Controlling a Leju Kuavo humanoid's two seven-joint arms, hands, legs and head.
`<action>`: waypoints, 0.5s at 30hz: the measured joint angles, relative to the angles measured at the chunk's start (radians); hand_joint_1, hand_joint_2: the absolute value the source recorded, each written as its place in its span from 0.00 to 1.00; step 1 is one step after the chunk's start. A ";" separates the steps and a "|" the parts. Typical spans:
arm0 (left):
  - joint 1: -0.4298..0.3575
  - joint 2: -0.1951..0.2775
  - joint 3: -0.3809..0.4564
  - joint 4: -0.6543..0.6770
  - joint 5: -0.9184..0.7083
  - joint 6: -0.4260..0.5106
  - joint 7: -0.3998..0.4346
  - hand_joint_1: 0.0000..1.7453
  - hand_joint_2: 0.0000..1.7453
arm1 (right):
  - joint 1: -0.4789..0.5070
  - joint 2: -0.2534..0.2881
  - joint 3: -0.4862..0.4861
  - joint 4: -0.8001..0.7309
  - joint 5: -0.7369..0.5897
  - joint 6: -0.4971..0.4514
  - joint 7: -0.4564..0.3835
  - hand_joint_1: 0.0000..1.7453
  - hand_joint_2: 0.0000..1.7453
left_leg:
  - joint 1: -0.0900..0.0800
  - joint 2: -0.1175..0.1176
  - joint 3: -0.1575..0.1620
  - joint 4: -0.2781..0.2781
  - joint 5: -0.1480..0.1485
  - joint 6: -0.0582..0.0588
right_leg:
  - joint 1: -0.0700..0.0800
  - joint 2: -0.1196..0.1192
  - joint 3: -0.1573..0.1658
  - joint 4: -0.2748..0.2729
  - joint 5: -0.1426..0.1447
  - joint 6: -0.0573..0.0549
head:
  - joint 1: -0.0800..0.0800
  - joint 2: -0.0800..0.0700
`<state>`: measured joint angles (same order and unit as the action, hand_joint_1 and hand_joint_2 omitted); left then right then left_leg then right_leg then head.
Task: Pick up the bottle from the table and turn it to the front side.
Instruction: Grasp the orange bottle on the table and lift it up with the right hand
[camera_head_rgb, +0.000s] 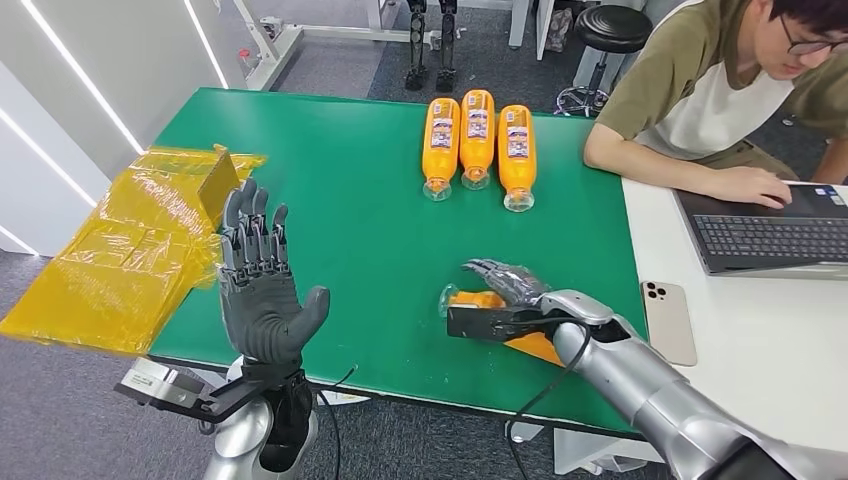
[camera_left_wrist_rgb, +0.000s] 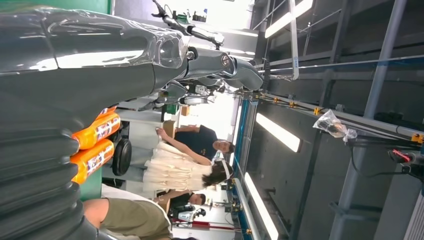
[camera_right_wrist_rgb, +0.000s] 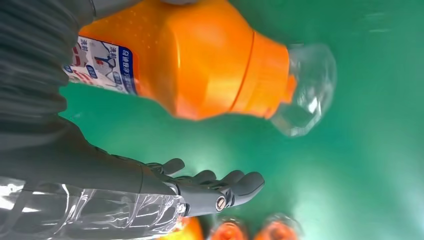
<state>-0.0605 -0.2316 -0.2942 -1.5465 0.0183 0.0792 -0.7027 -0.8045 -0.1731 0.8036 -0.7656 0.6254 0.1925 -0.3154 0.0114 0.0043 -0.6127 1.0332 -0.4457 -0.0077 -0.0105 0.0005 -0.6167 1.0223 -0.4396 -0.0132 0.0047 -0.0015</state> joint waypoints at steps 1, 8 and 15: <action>0.000 0.000 0.000 0.000 0.000 -0.001 0.000 0.00 1.00 | -0.005 -0.009 0.011 -0.001 0.015 0.000 0.019 0.00 1.00 | 0.000 0.000 0.000 0.000 0.000 0.000 | 0.000 0.000 0.000 0.000 0.000 0.000 | 0.000 0.000; 0.002 0.000 0.010 0.000 0.000 -0.013 0.000 0.00 1.00 | -0.034 -0.085 0.083 -0.046 0.100 0.013 0.151 0.00 1.00 | 0.000 0.000 0.000 0.000 0.000 0.000 | 0.000 0.000 0.000 0.000 0.000 0.000 | 0.000 0.000; 0.005 -0.001 0.023 0.000 0.000 -0.021 0.000 0.00 1.00 | -0.058 -0.153 0.145 -0.094 0.099 0.124 0.180 0.00 1.00 | 0.000 0.000 0.000 0.000 0.000 0.000 | 0.000 0.000 0.000 0.000 0.000 0.000 | 0.000 0.000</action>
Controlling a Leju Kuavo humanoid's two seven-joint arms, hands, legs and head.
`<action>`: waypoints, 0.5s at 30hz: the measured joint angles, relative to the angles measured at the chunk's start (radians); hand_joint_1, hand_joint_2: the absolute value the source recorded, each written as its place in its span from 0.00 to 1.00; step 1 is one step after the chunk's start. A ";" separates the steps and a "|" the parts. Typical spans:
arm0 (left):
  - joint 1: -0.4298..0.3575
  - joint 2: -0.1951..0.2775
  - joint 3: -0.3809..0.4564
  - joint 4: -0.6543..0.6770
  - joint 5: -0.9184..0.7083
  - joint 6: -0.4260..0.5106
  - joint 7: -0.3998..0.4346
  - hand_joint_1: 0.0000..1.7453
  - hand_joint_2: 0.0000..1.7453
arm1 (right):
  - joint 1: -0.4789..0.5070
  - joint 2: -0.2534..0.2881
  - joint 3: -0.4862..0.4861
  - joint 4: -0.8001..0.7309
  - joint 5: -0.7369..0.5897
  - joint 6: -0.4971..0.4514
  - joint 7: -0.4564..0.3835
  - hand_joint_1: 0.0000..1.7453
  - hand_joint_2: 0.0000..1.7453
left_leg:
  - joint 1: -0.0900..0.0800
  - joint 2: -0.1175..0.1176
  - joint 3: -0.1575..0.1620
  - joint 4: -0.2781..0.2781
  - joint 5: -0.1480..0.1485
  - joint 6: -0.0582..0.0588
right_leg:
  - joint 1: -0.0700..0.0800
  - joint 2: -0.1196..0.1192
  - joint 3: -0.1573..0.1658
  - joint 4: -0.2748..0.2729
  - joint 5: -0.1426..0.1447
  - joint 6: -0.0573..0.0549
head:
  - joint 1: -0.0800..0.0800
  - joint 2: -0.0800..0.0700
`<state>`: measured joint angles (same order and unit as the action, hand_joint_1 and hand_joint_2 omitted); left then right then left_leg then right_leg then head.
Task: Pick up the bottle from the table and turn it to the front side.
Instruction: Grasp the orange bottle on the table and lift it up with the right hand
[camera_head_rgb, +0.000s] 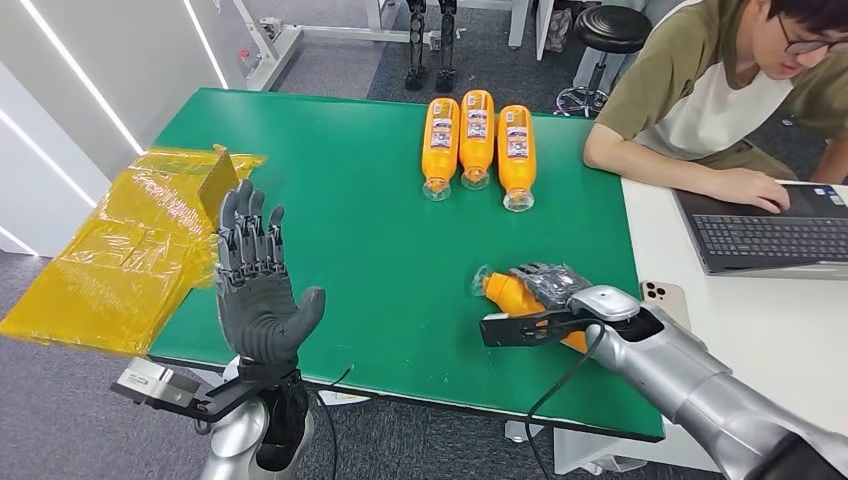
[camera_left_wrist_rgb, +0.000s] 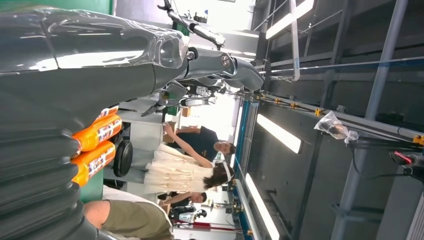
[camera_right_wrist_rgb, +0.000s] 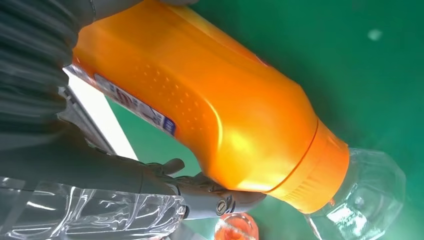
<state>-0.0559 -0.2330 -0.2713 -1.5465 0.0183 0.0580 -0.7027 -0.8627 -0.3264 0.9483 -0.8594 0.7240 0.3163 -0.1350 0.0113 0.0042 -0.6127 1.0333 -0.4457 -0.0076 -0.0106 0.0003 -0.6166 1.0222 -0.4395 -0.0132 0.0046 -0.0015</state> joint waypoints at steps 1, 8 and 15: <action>0.000 0.000 0.000 0.000 0.000 -0.001 0.000 0.00 1.00 | -0.003 -0.006 0.007 -0.004 0.000 0.006 0.001 0.00 1.00 | 0.000 0.000 0.000 0.000 0.000 0.000 | 0.000 0.000 0.000 0.000 0.000 0.000 | 0.000 0.000; 0.002 -0.001 0.007 0.000 -0.001 -0.002 0.000 0.00 1.00 | -0.011 -0.041 0.044 -0.022 -0.002 0.032 0.014 0.00 1.00 | 0.000 0.000 0.000 0.000 0.000 0.000 | 0.000 0.000 0.000 0.000 0.000 0.000 | 0.000 0.000; 0.004 -0.002 0.019 -0.005 -0.001 -0.001 0.000 0.00 1.00 | -0.055 -0.082 0.079 -0.037 -0.039 0.137 0.050 0.00 1.00 | 0.000 -0.001 0.000 0.000 0.000 0.000 | 0.000 -0.001 0.000 0.000 0.000 0.000 | 0.000 0.000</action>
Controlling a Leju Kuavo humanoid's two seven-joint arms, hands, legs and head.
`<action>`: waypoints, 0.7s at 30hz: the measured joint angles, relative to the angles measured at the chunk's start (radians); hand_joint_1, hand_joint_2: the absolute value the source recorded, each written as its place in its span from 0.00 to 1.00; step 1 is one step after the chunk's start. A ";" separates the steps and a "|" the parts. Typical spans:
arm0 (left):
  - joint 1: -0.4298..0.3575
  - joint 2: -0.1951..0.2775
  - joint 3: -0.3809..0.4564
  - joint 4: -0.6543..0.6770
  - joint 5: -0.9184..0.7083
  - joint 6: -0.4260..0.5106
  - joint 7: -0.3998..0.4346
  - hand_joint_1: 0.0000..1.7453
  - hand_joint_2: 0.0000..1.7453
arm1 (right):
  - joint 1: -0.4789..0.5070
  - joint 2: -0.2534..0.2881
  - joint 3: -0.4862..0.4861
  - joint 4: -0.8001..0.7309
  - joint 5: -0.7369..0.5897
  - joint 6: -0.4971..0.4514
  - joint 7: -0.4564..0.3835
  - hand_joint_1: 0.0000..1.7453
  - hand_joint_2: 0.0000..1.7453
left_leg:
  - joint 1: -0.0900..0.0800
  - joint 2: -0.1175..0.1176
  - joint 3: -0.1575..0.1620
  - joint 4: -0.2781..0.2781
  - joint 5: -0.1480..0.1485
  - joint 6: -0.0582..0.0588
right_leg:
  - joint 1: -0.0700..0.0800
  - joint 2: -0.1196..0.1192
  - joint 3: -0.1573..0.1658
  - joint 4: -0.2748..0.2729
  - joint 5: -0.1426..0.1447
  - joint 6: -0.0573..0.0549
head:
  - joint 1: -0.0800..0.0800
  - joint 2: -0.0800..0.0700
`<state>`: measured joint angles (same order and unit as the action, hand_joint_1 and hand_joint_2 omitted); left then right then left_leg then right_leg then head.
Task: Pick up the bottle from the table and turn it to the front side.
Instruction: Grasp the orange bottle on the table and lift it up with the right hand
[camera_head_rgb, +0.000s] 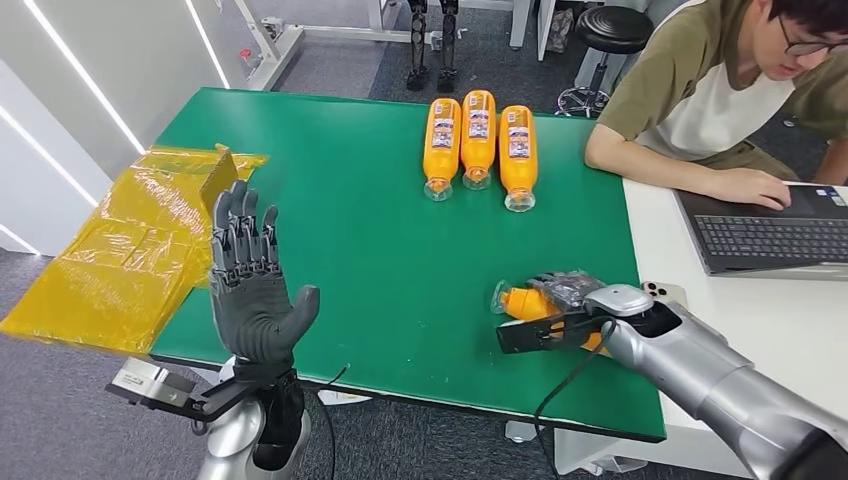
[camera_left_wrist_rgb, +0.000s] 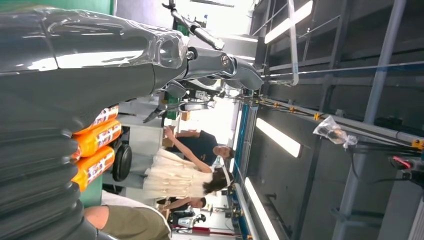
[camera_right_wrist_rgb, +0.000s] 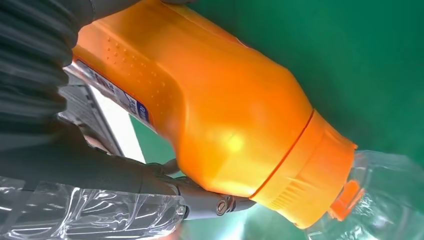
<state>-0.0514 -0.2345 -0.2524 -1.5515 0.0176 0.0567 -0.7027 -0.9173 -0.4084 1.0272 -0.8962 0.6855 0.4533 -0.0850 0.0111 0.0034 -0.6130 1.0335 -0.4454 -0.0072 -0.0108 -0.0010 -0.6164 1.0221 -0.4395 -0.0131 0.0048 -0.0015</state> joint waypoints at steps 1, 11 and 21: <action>0.001 0.000 0.002 -0.001 0.000 0.002 0.000 0.00 1.00 | -0.008 -0.010 0.007 -0.002 -0.007 0.015 0.013 0.00 1.00 | 0.000 0.000 0.000 0.000 0.000 0.000 | 0.000 0.000 0.000 0.000 0.000 0.000 | 0.000 0.000; 0.005 -0.002 0.020 -0.010 0.001 0.019 0.000 0.00 1.00 | 0.004 -0.037 0.051 0.042 0.027 -0.140 0.125 0.00 1.00 | 0.000 -0.001 0.000 0.000 0.000 0.000 | 0.000 -0.001 0.000 0.000 0.000 0.000 | 0.000 0.000; 0.005 -0.002 0.021 -0.010 -0.003 0.031 0.000 0.00 1.00 | 0.066 -0.005 0.045 0.124 0.127 -0.346 0.243 0.00 1.00 | 0.001 0.000 0.003 -0.001 -0.001 0.001 | 0.001 0.000 0.003 -0.001 0.000 0.000 | 0.000 0.000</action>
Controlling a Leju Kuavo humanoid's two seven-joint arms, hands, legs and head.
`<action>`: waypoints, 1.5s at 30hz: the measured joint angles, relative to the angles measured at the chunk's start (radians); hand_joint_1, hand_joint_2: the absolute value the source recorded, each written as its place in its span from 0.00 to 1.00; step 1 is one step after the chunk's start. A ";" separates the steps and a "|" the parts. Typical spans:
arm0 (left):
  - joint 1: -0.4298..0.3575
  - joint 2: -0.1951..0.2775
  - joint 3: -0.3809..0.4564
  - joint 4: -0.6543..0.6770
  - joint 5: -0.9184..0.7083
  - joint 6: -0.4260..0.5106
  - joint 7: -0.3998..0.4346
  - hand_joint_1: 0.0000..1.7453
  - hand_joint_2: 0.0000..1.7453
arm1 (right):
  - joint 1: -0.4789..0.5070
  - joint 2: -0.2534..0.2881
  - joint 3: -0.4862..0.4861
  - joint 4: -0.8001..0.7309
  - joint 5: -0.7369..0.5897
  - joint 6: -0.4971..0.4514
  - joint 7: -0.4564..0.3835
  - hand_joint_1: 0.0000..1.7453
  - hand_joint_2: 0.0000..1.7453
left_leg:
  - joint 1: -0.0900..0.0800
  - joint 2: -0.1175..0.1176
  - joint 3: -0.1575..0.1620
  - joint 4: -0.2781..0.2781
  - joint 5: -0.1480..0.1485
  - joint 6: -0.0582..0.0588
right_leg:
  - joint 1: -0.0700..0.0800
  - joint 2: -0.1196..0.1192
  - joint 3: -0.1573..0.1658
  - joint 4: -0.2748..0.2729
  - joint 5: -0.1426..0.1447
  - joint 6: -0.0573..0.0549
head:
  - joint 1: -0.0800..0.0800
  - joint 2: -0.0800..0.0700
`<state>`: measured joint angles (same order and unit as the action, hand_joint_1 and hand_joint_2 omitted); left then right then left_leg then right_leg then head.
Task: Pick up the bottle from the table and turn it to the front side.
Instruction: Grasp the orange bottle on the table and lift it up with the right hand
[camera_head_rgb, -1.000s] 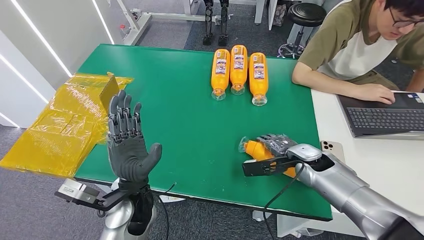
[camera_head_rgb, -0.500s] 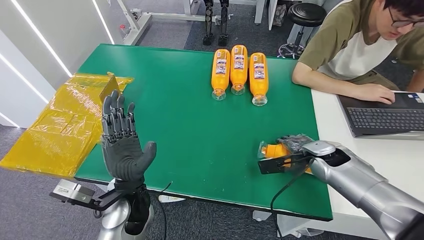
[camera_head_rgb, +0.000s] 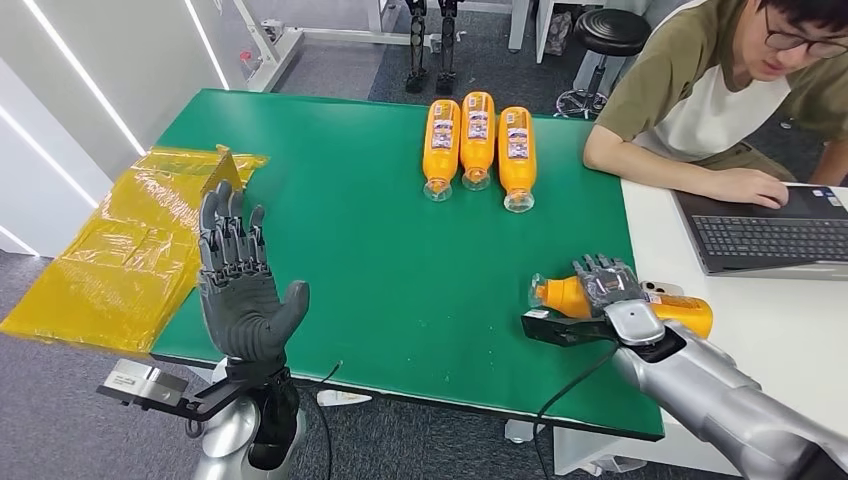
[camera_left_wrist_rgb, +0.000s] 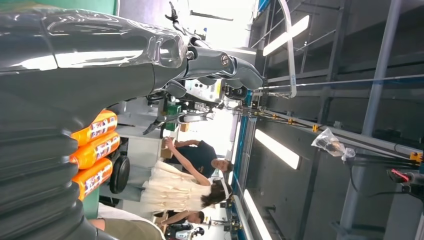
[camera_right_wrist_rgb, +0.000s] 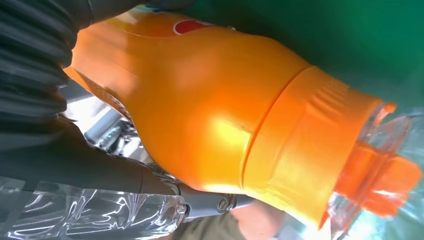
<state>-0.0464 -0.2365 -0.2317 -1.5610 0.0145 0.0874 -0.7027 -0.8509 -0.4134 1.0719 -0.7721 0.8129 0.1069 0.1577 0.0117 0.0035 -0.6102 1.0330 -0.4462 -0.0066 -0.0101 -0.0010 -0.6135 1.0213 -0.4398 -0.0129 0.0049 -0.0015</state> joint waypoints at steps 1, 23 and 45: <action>0.000 0.000 0.000 0.000 0.000 0.000 0.000 0.00 1.00 | 0.003 0.002 -0.002 0.003 0.002 -0.004 0.003 0.00 1.00 | 0.000 0.000 0.001 0.000 0.000 0.000 | 0.000 0.000 0.001 0.000 0.000 0.000 | 0.000 0.000; 0.000 0.000 0.000 0.000 0.000 -0.011 0.000 0.00 1.00 | 0.106 0.001 -0.113 -0.037 0.076 -0.035 0.050 1.00 1.00 | 0.000 0.000 0.010 0.000 0.001 0.002 | 0.000 0.000 0.011 -0.003 0.001 0.003 | 0.000 0.000; -0.006 -0.003 -0.012 0.025 -0.021 0.021 0.000 0.00 1.00 | 0.346 0.257 -0.478 -0.278 0.079 -0.772 -0.270 1.00 1.00 | 0.001 0.000 0.003 -0.002 0.002 0.000 | 0.001 0.000 0.002 -0.001 0.000 0.000 | 0.000 0.000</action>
<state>-0.0522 -0.2396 -0.2441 -1.5358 -0.0062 0.1082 -0.7027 -0.5053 -0.1559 0.5938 -1.0499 0.8915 -0.6647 -0.1123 0.0124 0.0032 -0.6075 1.0313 -0.4447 -0.0067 -0.0092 -0.0010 -0.6114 1.0198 -0.4396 -0.0125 0.0044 -0.0015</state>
